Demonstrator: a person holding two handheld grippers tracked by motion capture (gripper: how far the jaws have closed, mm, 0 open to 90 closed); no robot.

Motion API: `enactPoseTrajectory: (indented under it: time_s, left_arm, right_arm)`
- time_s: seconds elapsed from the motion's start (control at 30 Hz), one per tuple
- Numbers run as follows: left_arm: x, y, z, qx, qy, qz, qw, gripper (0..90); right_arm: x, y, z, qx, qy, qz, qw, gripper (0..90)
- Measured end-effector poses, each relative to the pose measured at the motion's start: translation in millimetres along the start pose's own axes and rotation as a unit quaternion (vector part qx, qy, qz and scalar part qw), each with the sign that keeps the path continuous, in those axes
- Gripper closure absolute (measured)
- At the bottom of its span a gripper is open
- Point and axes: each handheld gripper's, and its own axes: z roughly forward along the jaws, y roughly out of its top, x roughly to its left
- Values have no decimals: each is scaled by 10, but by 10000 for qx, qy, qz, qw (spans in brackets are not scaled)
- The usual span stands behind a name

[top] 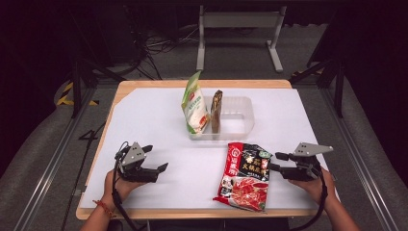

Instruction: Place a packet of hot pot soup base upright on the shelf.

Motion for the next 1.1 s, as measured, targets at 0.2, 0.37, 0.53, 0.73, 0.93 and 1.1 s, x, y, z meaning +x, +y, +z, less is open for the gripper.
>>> enactPoseTrajectory:
  time_s: [0.2,0.37,0.53,0.73,0.93,1.1]
  left_arm:
    - [-35,2,20,53,7,144,9999,149]
    - [-44,-3,12,61,20,172,9998,150]
    - [-50,-5,27,137,48,264,9995,148]
    - [-62,-1,49,175,12,310,9994,148]
    - [-82,0,51,213,41,416,9989,149]
    - [-77,-10,51,243,40,431,9988,150]
  right_arm:
    - [-157,112,187,-24,54,421,9991,401]
    - [-260,124,321,50,119,785,9968,372]
    - [-344,121,435,172,211,1043,9942,345]
    - [-335,128,529,244,377,1230,9914,277]
    - [-218,191,670,391,664,1301,9885,284]
    - [-182,200,709,391,677,1340,9879,350]
